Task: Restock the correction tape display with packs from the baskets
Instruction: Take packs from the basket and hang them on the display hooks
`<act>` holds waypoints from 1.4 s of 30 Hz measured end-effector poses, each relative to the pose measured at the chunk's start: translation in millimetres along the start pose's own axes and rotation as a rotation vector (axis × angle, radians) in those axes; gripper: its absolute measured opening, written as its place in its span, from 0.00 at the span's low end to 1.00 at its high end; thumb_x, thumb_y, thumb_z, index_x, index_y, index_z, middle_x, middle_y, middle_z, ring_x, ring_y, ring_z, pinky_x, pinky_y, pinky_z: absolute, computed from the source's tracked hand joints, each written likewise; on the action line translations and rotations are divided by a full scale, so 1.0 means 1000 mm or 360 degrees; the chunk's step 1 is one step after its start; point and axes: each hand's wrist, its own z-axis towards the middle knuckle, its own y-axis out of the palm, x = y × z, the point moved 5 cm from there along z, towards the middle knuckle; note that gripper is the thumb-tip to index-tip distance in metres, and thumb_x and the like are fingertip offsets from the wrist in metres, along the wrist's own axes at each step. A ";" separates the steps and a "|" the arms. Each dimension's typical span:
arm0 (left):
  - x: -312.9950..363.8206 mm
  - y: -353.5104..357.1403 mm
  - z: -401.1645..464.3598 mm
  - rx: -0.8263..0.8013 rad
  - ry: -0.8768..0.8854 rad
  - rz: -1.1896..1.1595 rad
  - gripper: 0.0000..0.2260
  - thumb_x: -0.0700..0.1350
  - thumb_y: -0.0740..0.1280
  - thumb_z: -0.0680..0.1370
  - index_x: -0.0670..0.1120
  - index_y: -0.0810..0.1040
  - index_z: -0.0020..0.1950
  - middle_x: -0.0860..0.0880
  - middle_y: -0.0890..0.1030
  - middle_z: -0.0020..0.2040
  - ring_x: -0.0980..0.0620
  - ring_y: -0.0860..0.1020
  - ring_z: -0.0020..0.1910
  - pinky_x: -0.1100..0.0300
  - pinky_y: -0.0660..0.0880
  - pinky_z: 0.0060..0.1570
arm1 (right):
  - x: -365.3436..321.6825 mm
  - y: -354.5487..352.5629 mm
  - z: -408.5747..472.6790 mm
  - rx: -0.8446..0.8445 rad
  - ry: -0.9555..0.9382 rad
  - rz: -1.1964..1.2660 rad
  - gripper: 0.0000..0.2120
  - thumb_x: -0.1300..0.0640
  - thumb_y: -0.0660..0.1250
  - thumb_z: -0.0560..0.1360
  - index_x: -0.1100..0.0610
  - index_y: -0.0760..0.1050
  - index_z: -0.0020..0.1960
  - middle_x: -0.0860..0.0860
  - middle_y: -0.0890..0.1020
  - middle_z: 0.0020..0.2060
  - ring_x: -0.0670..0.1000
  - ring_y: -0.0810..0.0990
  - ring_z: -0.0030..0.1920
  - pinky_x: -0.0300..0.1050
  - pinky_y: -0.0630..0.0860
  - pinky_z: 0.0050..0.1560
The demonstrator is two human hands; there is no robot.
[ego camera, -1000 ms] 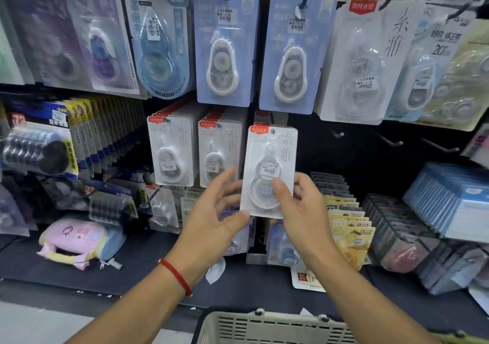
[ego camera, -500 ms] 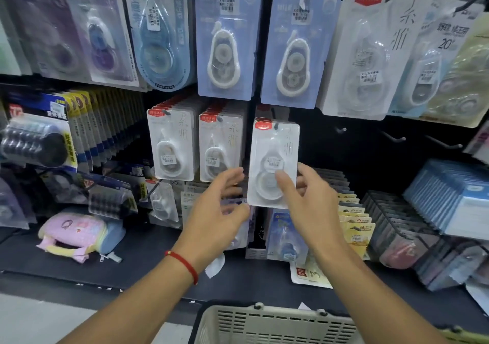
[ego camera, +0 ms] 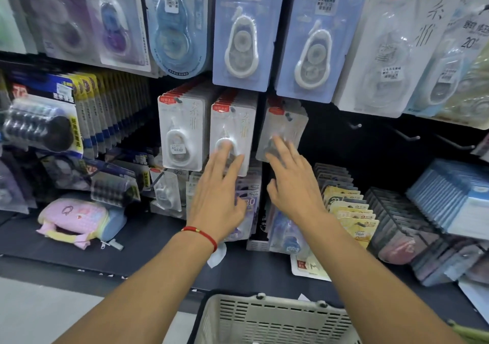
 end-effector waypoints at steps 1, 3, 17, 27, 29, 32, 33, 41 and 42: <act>-0.001 0.001 0.000 -0.0009 0.0006 0.0008 0.38 0.37 0.72 0.75 0.47 0.62 0.84 0.50 0.46 0.87 0.46 0.48 0.85 0.46 0.62 0.81 | 0.003 0.002 0.008 -0.0011 0.0003 -0.0006 0.29 0.60 0.64 0.79 0.54 0.64 0.80 0.50 0.45 0.86 0.56 0.44 0.85 0.59 0.61 0.79; -0.002 0.001 0.000 -0.0020 0.0022 0.0016 0.39 0.37 0.72 0.75 0.47 0.61 0.84 0.50 0.44 0.87 0.46 0.48 0.86 0.46 0.62 0.80 | 0.008 0.003 0.020 -0.0016 -0.0011 -0.0011 0.29 0.62 0.66 0.76 0.56 0.68 0.77 0.52 0.49 0.86 0.58 0.48 0.85 0.61 0.66 0.77; 0.002 0.007 -0.022 -0.0441 0.0123 0.0039 0.23 0.38 0.69 0.77 0.45 0.76 0.73 0.44 0.77 0.71 0.40 0.71 0.72 0.49 0.68 0.73 | 0.039 0.022 -0.071 0.0053 0.0074 0.0517 0.17 0.64 0.66 0.79 0.56 0.79 0.67 0.50 0.81 0.64 0.53 0.80 0.58 0.53 0.78 0.58; 0.003 0.157 -0.216 -0.1595 0.0083 0.0259 0.20 0.44 0.65 0.81 0.52 0.76 0.73 0.49 0.77 0.72 0.47 0.72 0.72 0.53 0.70 0.71 | 0.073 0.186 -0.289 -0.1556 0.0382 0.0444 0.15 0.56 0.65 0.81 0.52 0.79 0.66 0.53 0.83 0.62 0.57 0.81 0.62 0.47 0.76 0.61; -0.008 0.179 -0.267 -0.1770 -0.0176 0.0165 0.22 0.44 0.65 0.82 0.51 0.72 0.77 0.47 0.75 0.74 0.47 0.71 0.73 0.55 0.68 0.73 | 0.082 0.219 -0.342 -0.1806 0.0472 0.0350 0.21 0.56 0.65 0.82 0.55 0.72 0.75 0.56 0.76 0.72 0.59 0.76 0.69 0.50 0.74 0.68; -0.013 0.197 -0.314 -0.1829 -0.0599 -0.0051 0.28 0.41 0.67 0.82 0.51 0.65 0.82 0.45 0.74 0.75 0.47 0.72 0.73 0.58 0.69 0.72 | 0.093 0.251 -0.392 -0.1866 0.0499 0.0141 0.28 0.57 0.64 0.83 0.56 0.60 0.80 0.56 0.65 0.79 0.61 0.72 0.74 0.56 0.71 0.74; -0.011 0.202 -0.321 -0.1781 -0.0745 -0.0137 0.28 0.41 0.67 0.81 0.50 0.65 0.82 0.45 0.75 0.74 0.48 0.73 0.73 0.59 0.70 0.71 | 0.094 0.261 -0.402 -0.1847 0.0537 0.0125 0.32 0.56 0.65 0.84 0.56 0.55 0.83 0.55 0.59 0.82 0.62 0.68 0.77 0.59 0.67 0.77; -0.009 0.225 -0.328 -0.1485 -0.1209 -0.0324 0.21 0.40 0.69 0.80 0.51 0.75 0.73 0.47 0.80 0.64 0.51 0.76 0.59 0.59 0.74 0.64 | 0.086 0.298 -0.416 -0.1746 0.0781 0.0196 0.44 0.67 0.72 0.77 0.53 0.50 0.85 0.59 0.52 0.83 0.62 0.58 0.82 0.59 0.58 0.82; -0.010 0.226 -0.327 -0.1471 -0.1229 -0.0336 0.20 0.40 0.69 0.80 0.51 0.76 0.72 0.47 0.80 0.63 0.51 0.76 0.57 0.60 0.74 0.63 | 0.086 0.297 -0.417 -0.1745 0.0776 0.0217 0.43 0.67 0.73 0.76 0.53 0.53 0.84 0.59 0.54 0.82 0.62 0.60 0.81 0.59 0.60 0.82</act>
